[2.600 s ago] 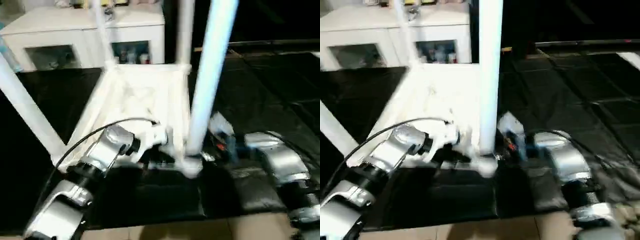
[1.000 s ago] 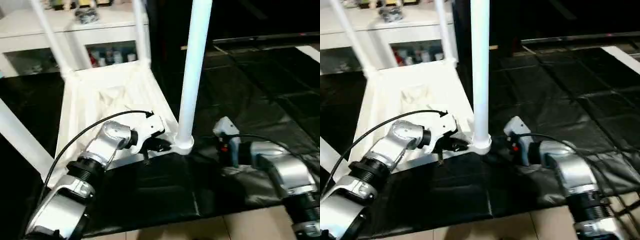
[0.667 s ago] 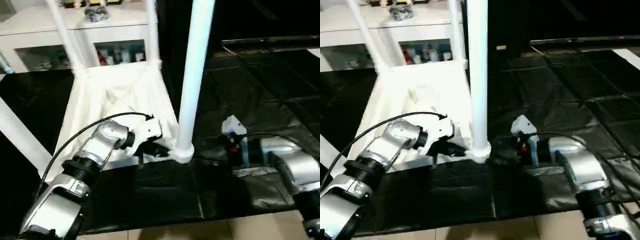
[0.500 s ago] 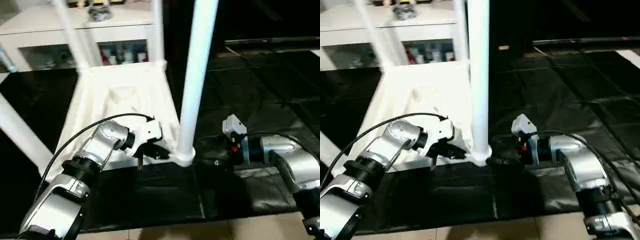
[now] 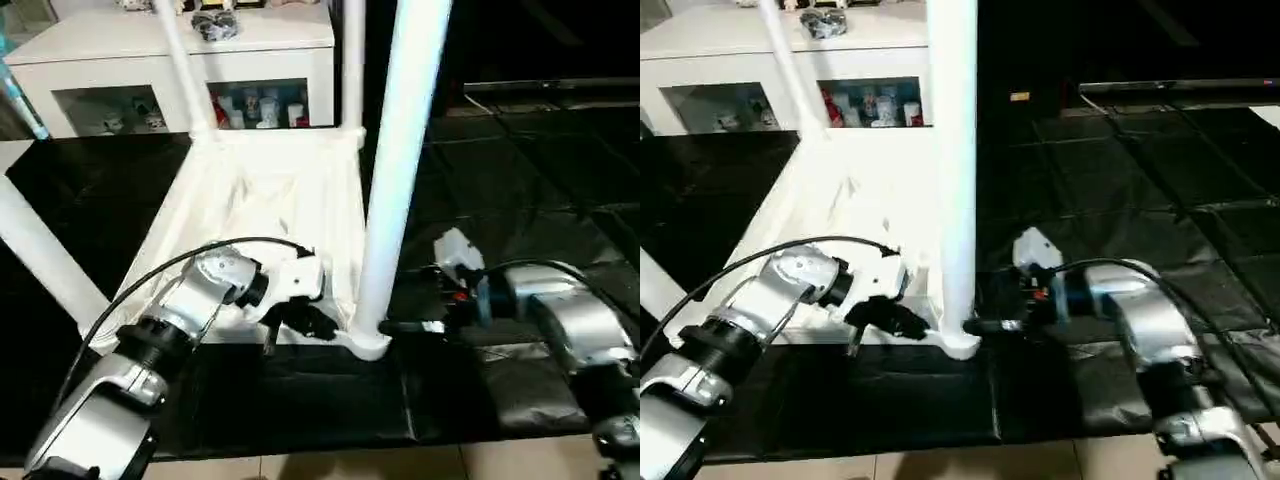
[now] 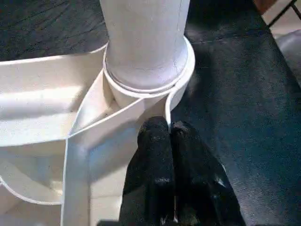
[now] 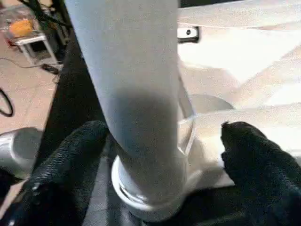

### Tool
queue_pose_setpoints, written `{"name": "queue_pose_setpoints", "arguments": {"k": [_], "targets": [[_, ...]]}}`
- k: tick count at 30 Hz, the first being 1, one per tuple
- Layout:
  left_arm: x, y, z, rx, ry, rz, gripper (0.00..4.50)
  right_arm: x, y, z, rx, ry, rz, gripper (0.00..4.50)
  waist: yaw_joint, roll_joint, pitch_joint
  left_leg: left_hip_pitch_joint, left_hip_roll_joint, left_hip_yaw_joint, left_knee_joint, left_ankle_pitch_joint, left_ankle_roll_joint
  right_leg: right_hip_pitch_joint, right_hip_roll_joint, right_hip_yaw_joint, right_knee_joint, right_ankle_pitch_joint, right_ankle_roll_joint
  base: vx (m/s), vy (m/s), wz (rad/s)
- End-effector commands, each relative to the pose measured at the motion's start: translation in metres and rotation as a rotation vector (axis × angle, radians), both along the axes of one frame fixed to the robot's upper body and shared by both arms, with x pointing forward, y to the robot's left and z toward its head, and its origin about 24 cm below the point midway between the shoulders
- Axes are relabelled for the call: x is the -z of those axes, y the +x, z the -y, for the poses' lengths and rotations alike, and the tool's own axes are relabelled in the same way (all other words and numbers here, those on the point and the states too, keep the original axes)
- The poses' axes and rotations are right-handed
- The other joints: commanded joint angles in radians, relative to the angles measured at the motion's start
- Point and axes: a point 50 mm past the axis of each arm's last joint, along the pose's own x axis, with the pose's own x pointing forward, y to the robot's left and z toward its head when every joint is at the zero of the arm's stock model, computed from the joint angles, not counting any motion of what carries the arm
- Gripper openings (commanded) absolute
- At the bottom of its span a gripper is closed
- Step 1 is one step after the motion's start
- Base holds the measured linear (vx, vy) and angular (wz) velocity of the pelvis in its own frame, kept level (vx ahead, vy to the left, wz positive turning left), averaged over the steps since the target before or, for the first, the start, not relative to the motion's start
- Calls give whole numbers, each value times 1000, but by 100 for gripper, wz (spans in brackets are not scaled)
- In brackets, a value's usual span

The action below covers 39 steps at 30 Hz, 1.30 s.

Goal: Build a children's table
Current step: Rotate leg to tighten

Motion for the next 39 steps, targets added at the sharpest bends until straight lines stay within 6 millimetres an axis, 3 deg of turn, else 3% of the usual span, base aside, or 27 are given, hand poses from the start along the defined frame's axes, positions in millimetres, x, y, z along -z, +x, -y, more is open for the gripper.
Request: {"name": "queue_pose_setpoints", "arguments": {"k": [1, 11, 17, 21, 26, 34, 39], "targets": [[0, -7, 10, 96, 12, 6, 0, -2, 0, -6, -58, 9, 5, 383, -6, -21, -72, -5, 17, 12, -63, -133, 99, 64, -32, 43, -54, -262, -216, 0, 0, 0], [-1, -11, 15, 80, -32, 19, 0, 3, 4, -13, -119, 5, -8, 306, -7, -24, -73, -7, 18, 12, -61, -115, 108, 64, -32, 44, -48, -243, -227, 0, 0, 0], [2, -14, 15, 42, -69, 5, 0, 5, 5, -16, -146, 18, -37, 255, -8, -29, -71, -7, 18, 12, -62, -128, 105, 63, -33, 44, -53, -289, -212, 0, 0, 0], [3, -14, 14, 0, -100, -8, 0, 6, 5, -17, -169, 30, -62, 216, -9, -25, -72, -6, 18, 13, -62, -123, 106, 61, -32, 46, -50, -270, -217, 0, 0, 0], [4, -14, 12, -37, -117, -21, 0, 7, 4, -19, -182, 42, -81, 206, -11, -30, -71, -6, 16, 14, -61, -127, 110, 62, -32, 46, -52, -283, -215, 0, 0, 0], [4, -11, 12, -94, -136, -32, 0, 9, 2, -21, -194, 56, -100, 204, -11, -29, -70, -5, 16, 15, -61, -123, 111, 60, -31, 47, -53, -293, -210, 0, 0, 0], [5, -2, 17, -200, -135, -24, 0, 18, 4, -31, -7, 74, -100, 204, -13, -31, -67, -7, 13, 14, -64, -133, 95, 61, -31, 47, -59, -345, -182, 0, 0, 0]]}}
